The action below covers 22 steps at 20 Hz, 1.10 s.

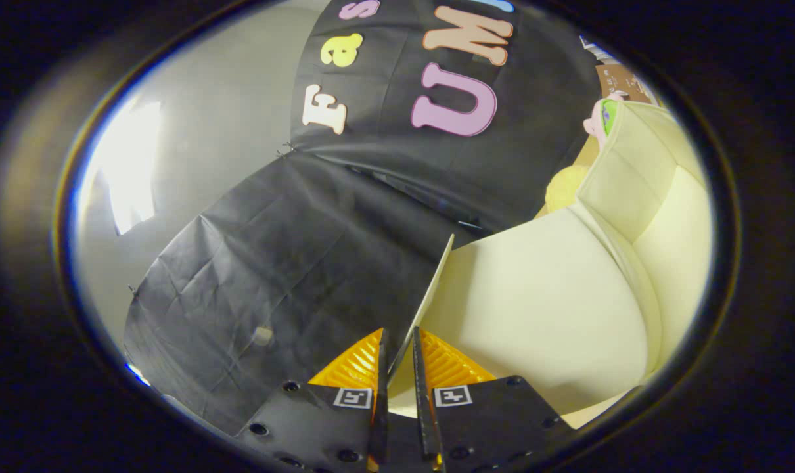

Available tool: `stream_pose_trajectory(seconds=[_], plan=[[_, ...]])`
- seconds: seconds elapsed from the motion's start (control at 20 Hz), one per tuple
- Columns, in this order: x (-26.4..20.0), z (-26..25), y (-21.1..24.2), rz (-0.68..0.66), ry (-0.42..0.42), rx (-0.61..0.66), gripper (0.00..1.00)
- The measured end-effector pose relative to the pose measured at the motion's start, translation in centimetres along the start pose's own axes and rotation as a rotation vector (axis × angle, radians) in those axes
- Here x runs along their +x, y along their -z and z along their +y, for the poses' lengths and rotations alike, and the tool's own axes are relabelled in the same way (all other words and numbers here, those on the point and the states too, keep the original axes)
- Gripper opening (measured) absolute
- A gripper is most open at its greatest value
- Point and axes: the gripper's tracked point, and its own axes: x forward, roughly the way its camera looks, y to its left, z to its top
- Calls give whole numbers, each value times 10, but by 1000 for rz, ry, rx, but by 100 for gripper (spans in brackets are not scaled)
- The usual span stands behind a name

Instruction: Open the storage box then place both shoes into the box .Put the left shoe in first, then the right shoe, with the right side of both shoes facing outward in a uniform manner.

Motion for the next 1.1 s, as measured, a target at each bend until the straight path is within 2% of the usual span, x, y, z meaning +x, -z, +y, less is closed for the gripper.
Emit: stream_pose_trajectory(seconds=[0.35, 0.65, 0.8, 0.9, 1.1], plan=[[-12, -50, -10, 54, 175, -210, 99], [-53, -79, -76, -25, 364, -497, 99], [-86, -92, -124, -80, 500, -651, 100], [-108, -101, -152, -116, 582, -710, 100], [-148, -102, -194, -187, 657, -763, 100]])
